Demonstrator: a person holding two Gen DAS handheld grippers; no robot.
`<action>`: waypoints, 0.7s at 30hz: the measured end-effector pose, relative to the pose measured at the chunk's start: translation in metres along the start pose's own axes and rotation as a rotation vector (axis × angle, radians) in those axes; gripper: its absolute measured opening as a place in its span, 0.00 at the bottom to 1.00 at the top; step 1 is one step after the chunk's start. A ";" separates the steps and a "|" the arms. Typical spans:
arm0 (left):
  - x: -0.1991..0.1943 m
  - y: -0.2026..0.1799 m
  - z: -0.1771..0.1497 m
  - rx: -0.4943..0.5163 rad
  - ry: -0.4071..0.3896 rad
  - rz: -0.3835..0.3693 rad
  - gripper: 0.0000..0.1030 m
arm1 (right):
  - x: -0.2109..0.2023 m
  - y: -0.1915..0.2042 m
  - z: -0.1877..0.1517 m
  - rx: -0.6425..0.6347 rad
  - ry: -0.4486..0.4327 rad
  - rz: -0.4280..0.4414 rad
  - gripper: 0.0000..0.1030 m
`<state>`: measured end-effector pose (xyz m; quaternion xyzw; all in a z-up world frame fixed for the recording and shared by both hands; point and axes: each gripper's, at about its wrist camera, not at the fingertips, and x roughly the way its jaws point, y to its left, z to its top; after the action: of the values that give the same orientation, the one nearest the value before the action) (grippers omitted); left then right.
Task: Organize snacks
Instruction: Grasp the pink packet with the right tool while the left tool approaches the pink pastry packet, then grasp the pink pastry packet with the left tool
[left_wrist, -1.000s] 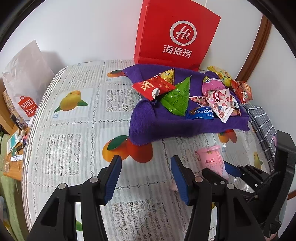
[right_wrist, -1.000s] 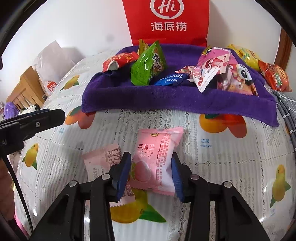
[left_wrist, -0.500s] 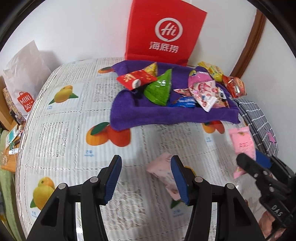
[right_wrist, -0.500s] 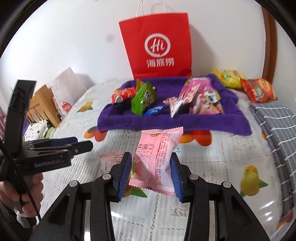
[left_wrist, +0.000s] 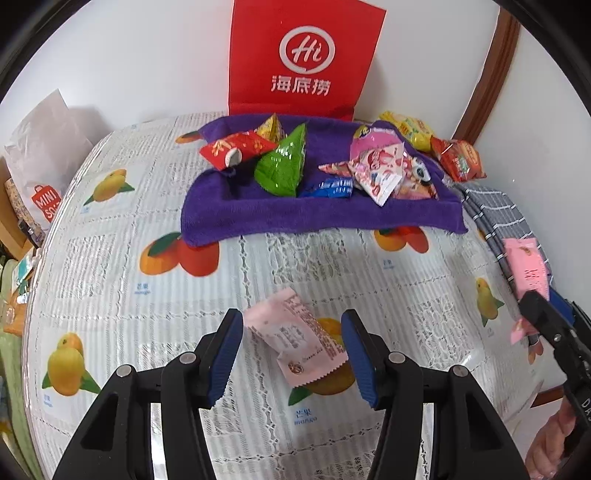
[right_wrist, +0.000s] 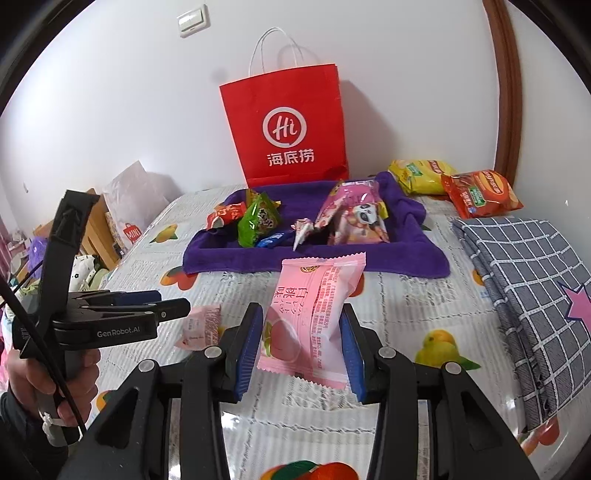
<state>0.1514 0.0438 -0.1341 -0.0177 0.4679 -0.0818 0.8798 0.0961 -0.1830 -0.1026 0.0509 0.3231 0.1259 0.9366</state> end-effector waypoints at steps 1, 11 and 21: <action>0.002 -0.001 -0.001 -0.002 0.005 0.002 0.51 | 0.000 -0.001 -0.001 0.002 0.000 0.001 0.40; 0.025 0.003 -0.014 -0.035 0.066 0.014 0.52 | 0.012 -0.011 -0.013 0.023 0.017 0.006 0.40; 0.047 -0.006 -0.013 -0.025 0.094 0.017 0.62 | 0.028 -0.018 -0.020 0.036 0.049 0.013 0.40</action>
<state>0.1657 0.0309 -0.1798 -0.0205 0.5100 -0.0691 0.8572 0.1086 -0.1923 -0.1377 0.0669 0.3477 0.1275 0.9265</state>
